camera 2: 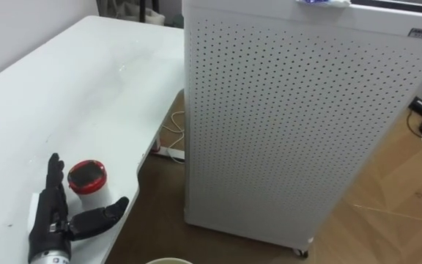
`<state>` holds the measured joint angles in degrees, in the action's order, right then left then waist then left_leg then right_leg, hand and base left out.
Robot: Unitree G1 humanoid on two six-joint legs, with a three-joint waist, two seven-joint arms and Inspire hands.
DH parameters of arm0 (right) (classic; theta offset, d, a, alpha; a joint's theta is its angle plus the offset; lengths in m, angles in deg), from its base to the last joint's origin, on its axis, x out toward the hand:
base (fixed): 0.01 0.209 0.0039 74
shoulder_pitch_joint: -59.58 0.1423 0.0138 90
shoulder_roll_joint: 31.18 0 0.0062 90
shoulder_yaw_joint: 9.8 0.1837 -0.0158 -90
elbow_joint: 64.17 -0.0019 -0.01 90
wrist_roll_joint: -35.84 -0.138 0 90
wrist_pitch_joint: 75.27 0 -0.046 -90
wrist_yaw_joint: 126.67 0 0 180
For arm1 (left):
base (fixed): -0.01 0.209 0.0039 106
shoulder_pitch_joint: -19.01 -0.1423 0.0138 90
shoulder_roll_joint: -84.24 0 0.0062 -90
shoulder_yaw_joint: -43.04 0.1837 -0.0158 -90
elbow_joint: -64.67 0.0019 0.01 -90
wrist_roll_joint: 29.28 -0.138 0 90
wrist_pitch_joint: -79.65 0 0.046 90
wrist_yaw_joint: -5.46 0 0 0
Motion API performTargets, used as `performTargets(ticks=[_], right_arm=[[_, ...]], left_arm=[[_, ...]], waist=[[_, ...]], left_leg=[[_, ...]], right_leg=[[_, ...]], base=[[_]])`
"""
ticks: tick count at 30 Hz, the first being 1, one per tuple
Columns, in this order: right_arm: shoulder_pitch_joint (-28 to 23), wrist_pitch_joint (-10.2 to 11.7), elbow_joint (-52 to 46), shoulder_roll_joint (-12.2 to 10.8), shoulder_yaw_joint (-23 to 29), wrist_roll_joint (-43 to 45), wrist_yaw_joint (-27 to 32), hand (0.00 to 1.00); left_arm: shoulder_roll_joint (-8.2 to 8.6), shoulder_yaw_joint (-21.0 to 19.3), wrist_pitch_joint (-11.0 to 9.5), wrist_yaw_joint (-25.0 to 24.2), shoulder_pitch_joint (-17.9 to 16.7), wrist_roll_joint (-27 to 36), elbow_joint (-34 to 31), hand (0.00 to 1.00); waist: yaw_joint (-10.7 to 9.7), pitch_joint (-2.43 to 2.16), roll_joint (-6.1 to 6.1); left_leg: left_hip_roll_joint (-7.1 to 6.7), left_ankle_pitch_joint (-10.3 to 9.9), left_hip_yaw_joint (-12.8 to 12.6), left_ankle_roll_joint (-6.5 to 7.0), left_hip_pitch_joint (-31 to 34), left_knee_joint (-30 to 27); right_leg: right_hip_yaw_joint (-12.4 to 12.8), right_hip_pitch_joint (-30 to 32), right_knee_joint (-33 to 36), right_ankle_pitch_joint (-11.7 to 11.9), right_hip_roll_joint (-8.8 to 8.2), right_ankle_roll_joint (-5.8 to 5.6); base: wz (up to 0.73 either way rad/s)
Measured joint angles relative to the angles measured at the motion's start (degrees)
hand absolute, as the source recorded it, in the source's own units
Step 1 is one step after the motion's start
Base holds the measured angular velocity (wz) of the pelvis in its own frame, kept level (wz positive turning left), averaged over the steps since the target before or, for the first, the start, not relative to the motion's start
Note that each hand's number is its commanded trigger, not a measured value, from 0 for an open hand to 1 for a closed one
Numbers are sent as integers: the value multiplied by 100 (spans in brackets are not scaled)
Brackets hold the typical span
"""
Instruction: Pick garbage
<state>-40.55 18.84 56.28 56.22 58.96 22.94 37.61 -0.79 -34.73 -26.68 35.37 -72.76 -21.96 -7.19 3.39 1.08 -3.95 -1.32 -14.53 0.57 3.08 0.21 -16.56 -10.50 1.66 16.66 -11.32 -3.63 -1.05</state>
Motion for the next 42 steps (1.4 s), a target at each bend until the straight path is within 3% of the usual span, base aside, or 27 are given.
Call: performTargets(ticks=[14, 22, 28, 38, 42], right_arm=[[8, -54, 0, -4, -10, -1, 63, 100], [22, -61, -1, 12, -78, -8, 137, 100], [23, -66, -2, 13, -123, -12, 212, 100], [29, -67, 13, -6, -112, -24, 434, 100], [54, -67, 75, -9, -109, -26, 497, 100]], left_arm=[[6, 2, 247, 146, 363, 230, 229, 100], [-18, 158, 280, 321, 397, 334, 262, 100], [-21, 246, 300, 313, 496, 331, 428, 100], [125, 399, 300, -191, 703, 340, 427, 100], [162, 547, 316, -682, 709, 377, 203, 100]], waist=[[-6, 7, 63], [-20, 5, 96], [-144, 10, 120], [-236, 2, 116], [-302, -2, 109]], left_leg=[[52, 0, -94, -2, -9, 31], [62, 5, -188, -5, -47, 53], [67, 6, -234, -3, -77, 87], [68, 5, -299, -3, 86, 76], [69, 5, -329, -2, 230, 2]], right_leg=[[121, 28, -47, 85, 64, 19], [233, 23, -114, 119, 69, 16], [251, 25, -99, 121, 63, 12], [269, 258, 25, 126, 76, 17], [279, 380, 28, 127, 70, 18]], base=[[-4], [-7], [-3], [-3], [-1]])
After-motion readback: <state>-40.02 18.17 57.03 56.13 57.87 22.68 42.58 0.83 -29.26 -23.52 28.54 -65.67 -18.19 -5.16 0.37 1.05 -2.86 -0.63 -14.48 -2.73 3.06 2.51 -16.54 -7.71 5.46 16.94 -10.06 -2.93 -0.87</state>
